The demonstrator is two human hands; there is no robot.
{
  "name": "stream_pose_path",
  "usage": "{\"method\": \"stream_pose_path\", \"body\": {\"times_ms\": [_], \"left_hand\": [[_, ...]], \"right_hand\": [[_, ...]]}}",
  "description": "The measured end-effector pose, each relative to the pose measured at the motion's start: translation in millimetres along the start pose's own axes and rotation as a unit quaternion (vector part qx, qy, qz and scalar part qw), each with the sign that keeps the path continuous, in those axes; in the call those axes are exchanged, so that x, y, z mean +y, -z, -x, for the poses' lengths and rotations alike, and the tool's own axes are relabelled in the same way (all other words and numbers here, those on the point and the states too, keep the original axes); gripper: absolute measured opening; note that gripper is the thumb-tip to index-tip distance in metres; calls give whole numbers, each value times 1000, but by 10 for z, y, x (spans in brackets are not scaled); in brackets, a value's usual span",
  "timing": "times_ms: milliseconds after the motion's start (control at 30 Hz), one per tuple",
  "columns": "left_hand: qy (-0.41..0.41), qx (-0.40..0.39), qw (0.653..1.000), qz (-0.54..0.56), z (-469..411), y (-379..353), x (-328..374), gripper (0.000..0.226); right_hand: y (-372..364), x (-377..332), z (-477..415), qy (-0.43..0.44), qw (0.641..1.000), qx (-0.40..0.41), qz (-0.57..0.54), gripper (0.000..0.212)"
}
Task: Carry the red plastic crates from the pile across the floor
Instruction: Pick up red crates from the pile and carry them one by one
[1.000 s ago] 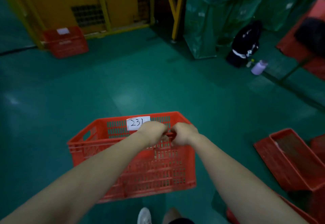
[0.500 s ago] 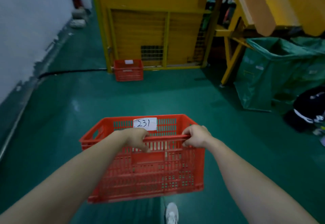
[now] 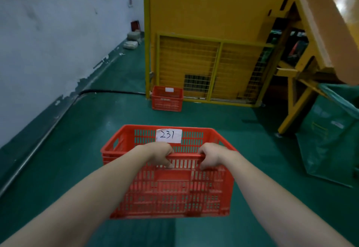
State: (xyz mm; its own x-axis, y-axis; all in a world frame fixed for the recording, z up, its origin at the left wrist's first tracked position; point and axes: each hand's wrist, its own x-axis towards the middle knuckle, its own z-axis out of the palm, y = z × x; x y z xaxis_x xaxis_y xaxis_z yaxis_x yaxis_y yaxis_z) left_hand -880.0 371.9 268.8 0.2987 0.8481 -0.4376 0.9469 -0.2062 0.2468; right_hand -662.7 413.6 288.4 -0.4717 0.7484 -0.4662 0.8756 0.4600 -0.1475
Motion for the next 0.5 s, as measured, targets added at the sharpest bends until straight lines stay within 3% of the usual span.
{"method": "stream_pose_path", "body": {"times_ms": [233,500], "left_hand": [[-9,18,1000,-17,-651,579,-424,29],[-3,69,997,-28,-1643,1618,-1543,29]], "right_hand": [[533,79,-940,44,998,-40,23,20],[1509,80,-2439,38,999,16,-11,18]]}}
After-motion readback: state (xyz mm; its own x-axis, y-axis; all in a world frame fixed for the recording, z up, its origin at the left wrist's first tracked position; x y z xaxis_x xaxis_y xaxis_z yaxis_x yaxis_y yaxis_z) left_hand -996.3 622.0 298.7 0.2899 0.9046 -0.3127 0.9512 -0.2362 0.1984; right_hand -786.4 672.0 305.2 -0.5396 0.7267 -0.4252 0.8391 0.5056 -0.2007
